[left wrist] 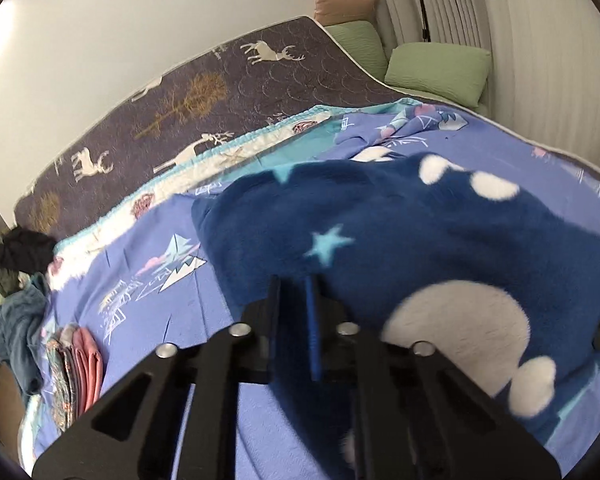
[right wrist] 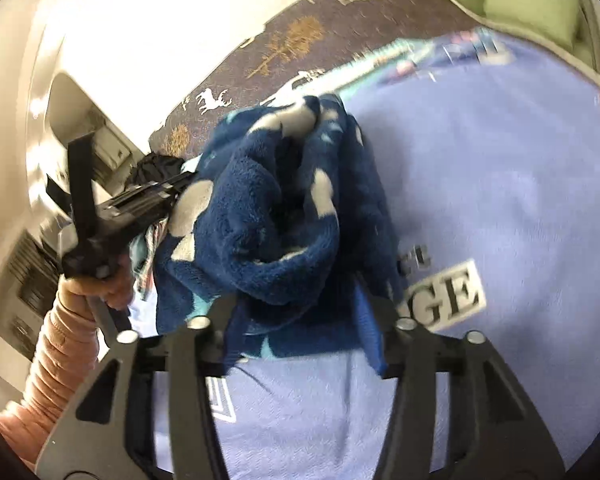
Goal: Fold small clothes
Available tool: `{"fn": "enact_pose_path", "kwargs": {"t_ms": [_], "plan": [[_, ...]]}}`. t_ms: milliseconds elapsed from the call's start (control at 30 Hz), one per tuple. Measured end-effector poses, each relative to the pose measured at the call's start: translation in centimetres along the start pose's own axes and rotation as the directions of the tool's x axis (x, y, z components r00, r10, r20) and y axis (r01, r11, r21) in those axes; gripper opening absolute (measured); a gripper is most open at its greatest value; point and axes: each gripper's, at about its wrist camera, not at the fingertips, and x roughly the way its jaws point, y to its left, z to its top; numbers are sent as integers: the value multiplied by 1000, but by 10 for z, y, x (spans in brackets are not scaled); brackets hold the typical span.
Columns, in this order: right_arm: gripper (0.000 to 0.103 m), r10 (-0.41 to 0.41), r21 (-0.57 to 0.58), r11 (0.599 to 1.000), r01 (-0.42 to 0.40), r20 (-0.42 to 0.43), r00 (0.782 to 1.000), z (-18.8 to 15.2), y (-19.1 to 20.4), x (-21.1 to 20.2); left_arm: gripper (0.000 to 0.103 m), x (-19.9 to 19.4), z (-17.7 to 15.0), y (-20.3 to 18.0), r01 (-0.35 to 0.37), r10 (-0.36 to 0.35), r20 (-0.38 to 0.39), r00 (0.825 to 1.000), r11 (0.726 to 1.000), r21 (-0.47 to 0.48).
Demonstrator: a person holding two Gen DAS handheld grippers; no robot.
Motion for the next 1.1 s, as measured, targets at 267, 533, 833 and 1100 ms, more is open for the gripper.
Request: {"fn": "enact_pose_path", "kwargs": {"t_ms": [267,533,833,1100], "plan": [[19,-124,80,989,124,-7,992,17,-10,0,0,22,20,-66,146,-144,-31,989,985,96],[32,-233,29,972,235,-45,971,5,-17,0,0,29,15,-71,136,-135,-16,991,983,123],[4,-269,-74,961,266,-45,962,8,4,28,0,22,17,-48,246,-246,5,969,969,3],[2,-337,-167,929,329,-17,941,-14,7,44,0,15,47,40,191,-176,85,981,950,-246]]}}
